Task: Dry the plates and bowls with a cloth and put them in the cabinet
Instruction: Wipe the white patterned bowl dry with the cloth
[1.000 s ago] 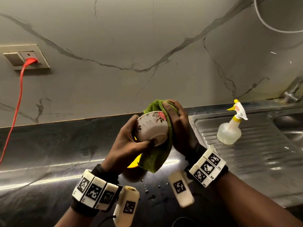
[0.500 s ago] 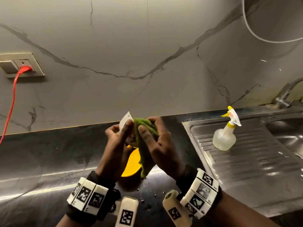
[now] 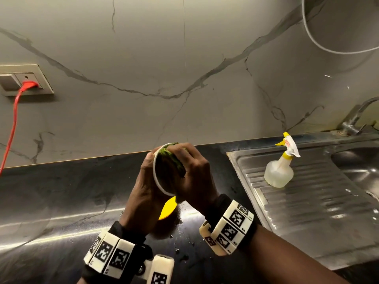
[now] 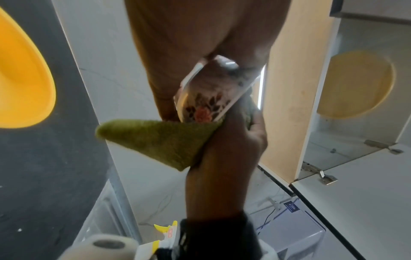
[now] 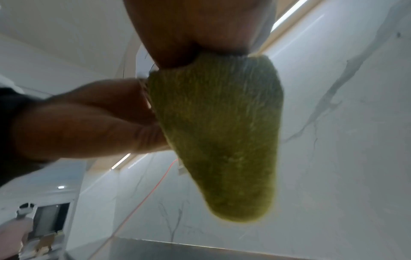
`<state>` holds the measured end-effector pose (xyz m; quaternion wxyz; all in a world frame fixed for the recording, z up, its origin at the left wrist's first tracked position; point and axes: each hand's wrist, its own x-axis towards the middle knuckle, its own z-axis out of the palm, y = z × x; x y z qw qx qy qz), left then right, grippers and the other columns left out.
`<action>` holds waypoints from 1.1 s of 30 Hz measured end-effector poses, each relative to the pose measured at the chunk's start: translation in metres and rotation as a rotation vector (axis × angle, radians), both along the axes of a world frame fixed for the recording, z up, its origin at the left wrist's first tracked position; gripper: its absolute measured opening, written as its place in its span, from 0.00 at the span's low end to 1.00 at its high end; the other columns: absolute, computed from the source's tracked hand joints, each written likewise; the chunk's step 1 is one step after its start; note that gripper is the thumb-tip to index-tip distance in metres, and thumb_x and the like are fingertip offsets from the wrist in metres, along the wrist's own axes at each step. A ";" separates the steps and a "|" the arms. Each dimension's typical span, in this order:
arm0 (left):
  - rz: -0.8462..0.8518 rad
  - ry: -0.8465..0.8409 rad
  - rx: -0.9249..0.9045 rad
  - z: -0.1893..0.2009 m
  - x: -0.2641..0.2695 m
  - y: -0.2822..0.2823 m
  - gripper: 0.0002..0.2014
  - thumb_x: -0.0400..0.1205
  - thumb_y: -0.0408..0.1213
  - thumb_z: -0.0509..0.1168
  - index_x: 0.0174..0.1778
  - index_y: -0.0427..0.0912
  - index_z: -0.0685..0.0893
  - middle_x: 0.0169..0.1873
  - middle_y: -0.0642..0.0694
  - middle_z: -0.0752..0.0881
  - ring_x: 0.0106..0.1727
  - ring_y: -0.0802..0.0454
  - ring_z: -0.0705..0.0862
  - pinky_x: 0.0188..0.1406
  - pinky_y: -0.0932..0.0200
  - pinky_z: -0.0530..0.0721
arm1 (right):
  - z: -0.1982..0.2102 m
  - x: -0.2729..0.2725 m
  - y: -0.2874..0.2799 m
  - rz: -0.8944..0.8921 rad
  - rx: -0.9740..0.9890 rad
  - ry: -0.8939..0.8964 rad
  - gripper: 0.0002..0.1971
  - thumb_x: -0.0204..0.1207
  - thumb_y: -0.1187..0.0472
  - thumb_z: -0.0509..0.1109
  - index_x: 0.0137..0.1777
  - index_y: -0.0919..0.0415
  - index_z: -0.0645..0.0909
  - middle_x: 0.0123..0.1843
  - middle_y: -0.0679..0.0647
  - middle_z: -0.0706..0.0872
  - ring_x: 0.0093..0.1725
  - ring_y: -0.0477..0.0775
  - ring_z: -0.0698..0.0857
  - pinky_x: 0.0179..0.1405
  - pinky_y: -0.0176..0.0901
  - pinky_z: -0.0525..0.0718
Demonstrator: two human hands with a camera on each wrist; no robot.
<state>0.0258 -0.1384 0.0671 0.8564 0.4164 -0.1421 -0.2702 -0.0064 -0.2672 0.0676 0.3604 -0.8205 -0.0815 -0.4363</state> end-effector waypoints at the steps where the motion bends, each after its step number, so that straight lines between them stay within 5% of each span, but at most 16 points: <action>1: 0.039 -0.045 0.013 -0.001 0.000 -0.002 0.27 0.81 0.49 0.72 0.75 0.44 0.75 0.64 0.36 0.84 0.62 0.48 0.85 0.50 0.59 0.87 | -0.001 0.001 -0.001 -0.052 -0.002 0.009 0.14 0.74 0.60 0.75 0.59 0.61 0.85 0.53 0.54 0.86 0.49 0.52 0.86 0.48 0.42 0.86; 3: 0.154 -0.296 0.096 -0.002 -0.004 -0.006 0.25 0.84 0.49 0.68 0.74 0.42 0.74 0.62 0.31 0.84 0.56 0.39 0.86 0.41 0.51 0.88 | -0.006 0.003 0.001 -0.111 0.153 0.086 0.10 0.77 0.56 0.73 0.54 0.60 0.86 0.47 0.53 0.88 0.44 0.51 0.87 0.44 0.48 0.86; 6: 0.155 -0.493 0.229 -0.001 -0.003 -0.008 0.33 0.73 0.56 0.75 0.71 0.48 0.75 0.59 0.42 0.88 0.57 0.45 0.89 0.48 0.56 0.88 | -0.014 0.005 0.006 0.101 0.754 0.358 0.16 0.74 0.44 0.71 0.52 0.55 0.87 0.47 0.55 0.92 0.49 0.54 0.91 0.51 0.61 0.88; 8: 0.122 -0.534 0.291 -0.002 0.000 -0.007 0.28 0.75 0.52 0.72 0.69 0.50 0.75 0.57 0.46 0.88 0.55 0.48 0.89 0.49 0.59 0.87 | -0.019 0.003 0.007 0.230 0.923 0.409 0.20 0.70 0.42 0.71 0.57 0.52 0.86 0.52 0.56 0.91 0.55 0.59 0.90 0.58 0.68 0.86; 11: 0.133 -0.516 0.311 0.002 0.006 -0.006 0.21 0.81 0.51 0.66 0.69 0.49 0.77 0.57 0.43 0.87 0.56 0.46 0.88 0.50 0.55 0.88 | -0.017 -0.007 0.014 0.365 0.775 0.355 0.19 0.75 0.59 0.70 0.66 0.58 0.83 0.58 0.57 0.90 0.60 0.57 0.89 0.63 0.63 0.85; 15: 0.108 -0.377 0.243 0.003 0.010 0.000 0.24 0.81 0.55 0.63 0.69 0.46 0.81 0.61 0.37 0.87 0.61 0.39 0.87 0.56 0.46 0.88 | -0.020 -0.013 -0.001 0.452 0.390 0.336 0.20 0.65 0.73 0.67 0.58 0.70 0.84 0.54 0.57 0.89 0.54 0.53 0.88 0.58 0.50 0.87; 17: 0.057 -0.393 0.264 0.000 0.009 0.001 0.17 0.88 0.44 0.61 0.69 0.39 0.80 0.58 0.42 0.89 0.60 0.44 0.88 0.53 0.55 0.88 | -0.020 -0.013 -0.014 0.453 0.042 0.297 0.12 0.68 0.73 0.71 0.51 0.67 0.86 0.50 0.52 0.86 0.48 0.49 0.84 0.49 0.43 0.84; 18: 0.030 -0.424 0.281 0.000 0.008 0.002 0.13 0.89 0.34 0.61 0.68 0.36 0.79 0.57 0.48 0.90 0.60 0.51 0.88 0.52 0.62 0.87 | -0.021 -0.012 -0.019 0.411 -0.137 0.268 0.08 0.72 0.70 0.72 0.51 0.65 0.86 0.49 0.53 0.86 0.47 0.52 0.83 0.45 0.47 0.84; 21: -0.133 -0.389 0.274 -0.003 0.016 0.000 0.37 0.68 0.23 0.79 0.73 0.34 0.73 0.67 0.50 0.83 0.69 0.56 0.82 0.67 0.64 0.78 | -0.020 -0.007 -0.027 0.134 -0.519 0.152 0.05 0.76 0.67 0.71 0.50 0.62 0.86 0.49 0.59 0.86 0.45 0.62 0.83 0.34 0.55 0.85; 22: -0.187 -0.378 0.247 -0.003 0.020 0.002 0.43 0.64 0.26 0.81 0.75 0.36 0.71 0.70 0.52 0.81 0.71 0.55 0.80 0.71 0.64 0.75 | -0.017 -0.005 -0.026 0.063 -0.549 0.106 0.05 0.76 0.68 0.71 0.50 0.62 0.86 0.49 0.60 0.85 0.45 0.63 0.83 0.33 0.55 0.85; 24: -0.148 -0.193 0.134 -0.005 0.020 0.006 0.37 0.69 0.42 0.80 0.74 0.42 0.76 0.65 0.52 0.84 0.70 0.52 0.79 0.69 0.58 0.76 | -0.010 -0.001 -0.025 0.027 -0.553 -0.011 0.07 0.76 0.69 0.72 0.52 0.65 0.87 0.52 0.63 0.87 0.48 0.66 0.85 0.37 0.56 0.88; 25: -0.030 -0.238 0.217 0.004 0.014 0.003 0.30 0.75 0.52 0.74 0.72 0.43 0.81 0.57 0.46 0.88 0.65 0.46 0.81 0.62 0.51 0.80 | -0.007 0.002 -0.026 0.040 -0.566 -0.067 0.08 0.75 0.70 0.73 0.53 0.67 0.88 0.53 0.65 0.88 0.50 0.67 0.86 0.42 0.56 0.89; 26: -0.081 -0.113 0.263 0.012 0.011 0.003 0.27 0.80 0.58 0.67 0.68 0.44 0.85 0.49 0.41 0.89 0.58 0.43 0.84 0.54 0.49 0.83 | -0.006 0.005 -0.027 0.061 -0.590 -0.108 0.09 0.74 0.70 0.75 0.53 0.69 0.88 0.54 0.66 0.88 0.52 0.68 0.87 0.46 0.57 0.89; 29: -0.208 0.062 0.297 0.028 0.006 0.005 0.25 0.85 0.61 0.54 0.56 0.48 0.92 0.39 0.38 0.88 0.42 0.41 0.86 0.37 0.51 0.86 | -0.004 0.010 -0.032 0.141 -0.654 -0.170 0.11 0.73 0.68 0.77 0.55 0.69 0.89 0.56 0.66 0.89 0.57 0.67 0.86 0.56 0.53 0.87; 33: -0.128 0.024 0.331 0.029 0.002 0.006 0.26 0.84 0.63 0.55 0.54 0.50 0.92 0.46 0.33 0.84 0.48 0.37 0.80 0.42 0.49 0.81 | -0.007 0.013 -0.033 0.187 -0.620 -0.098 0.15 0.75 0.65 0.76 0.60 0.68 0.87 0.60 0.64 0.88 0.58 0.65 0.86 0.58 0.54 0.87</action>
